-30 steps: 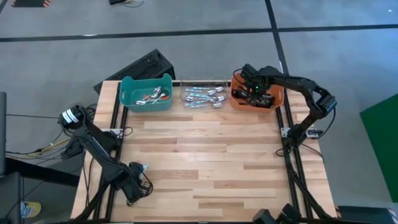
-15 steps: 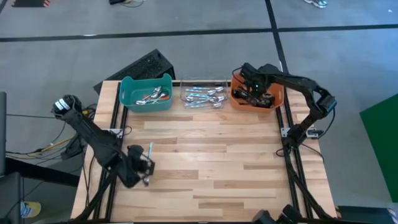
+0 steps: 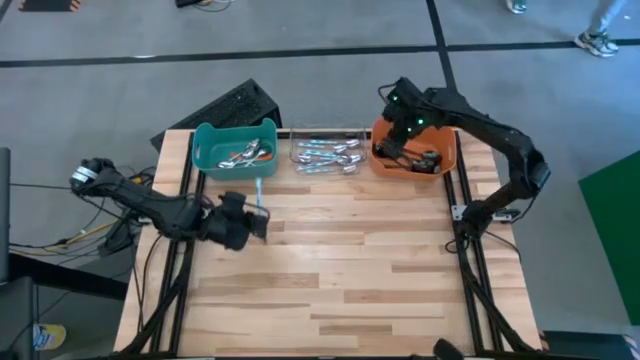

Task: Sort silverware by color (type)
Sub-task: Put the blue spoon into the transparent bin

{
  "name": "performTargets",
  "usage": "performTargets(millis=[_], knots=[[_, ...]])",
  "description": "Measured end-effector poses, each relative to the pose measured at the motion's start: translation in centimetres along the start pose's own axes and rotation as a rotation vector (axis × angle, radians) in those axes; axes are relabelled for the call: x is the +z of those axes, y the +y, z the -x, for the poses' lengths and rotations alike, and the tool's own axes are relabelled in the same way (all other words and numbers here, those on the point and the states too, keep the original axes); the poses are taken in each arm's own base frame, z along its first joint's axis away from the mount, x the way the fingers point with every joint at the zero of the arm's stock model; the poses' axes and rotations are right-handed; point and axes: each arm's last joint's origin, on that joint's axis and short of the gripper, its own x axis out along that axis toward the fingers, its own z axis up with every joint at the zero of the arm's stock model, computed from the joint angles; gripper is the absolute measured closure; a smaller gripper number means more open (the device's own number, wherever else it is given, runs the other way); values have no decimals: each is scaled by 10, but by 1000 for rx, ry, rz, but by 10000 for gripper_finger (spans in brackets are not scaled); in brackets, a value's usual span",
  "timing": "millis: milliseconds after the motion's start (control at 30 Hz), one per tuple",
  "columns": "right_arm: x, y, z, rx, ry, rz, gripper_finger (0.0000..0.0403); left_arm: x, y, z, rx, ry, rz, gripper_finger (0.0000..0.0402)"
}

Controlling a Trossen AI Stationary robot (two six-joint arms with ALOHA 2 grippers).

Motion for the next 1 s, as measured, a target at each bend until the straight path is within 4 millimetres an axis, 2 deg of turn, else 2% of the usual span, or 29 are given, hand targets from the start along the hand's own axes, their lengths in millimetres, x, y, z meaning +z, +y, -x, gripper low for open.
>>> performTargets(millis=[133,333,533,767,900,1000], knots=[[10,13,30,217,-180,-10,253,19,-12,-8,-74,-100,-37,401],[20,34,58,491,-391,-31,253,53,-32,-17,-212,-269,-68,401],[18,59,61,530,-389,68,253,86,-40,-21,-272,-423,-90,398],[19,69,63,544,-418,99,253,126,-34,-29,-312,-518,-53,397],[19,70,64,545,-421,104,253,149,-32,-42,-378,-550,-61,397],[19,70,63,538,-422,102,253,166,-32,-61,-417,-543,-60,397]])
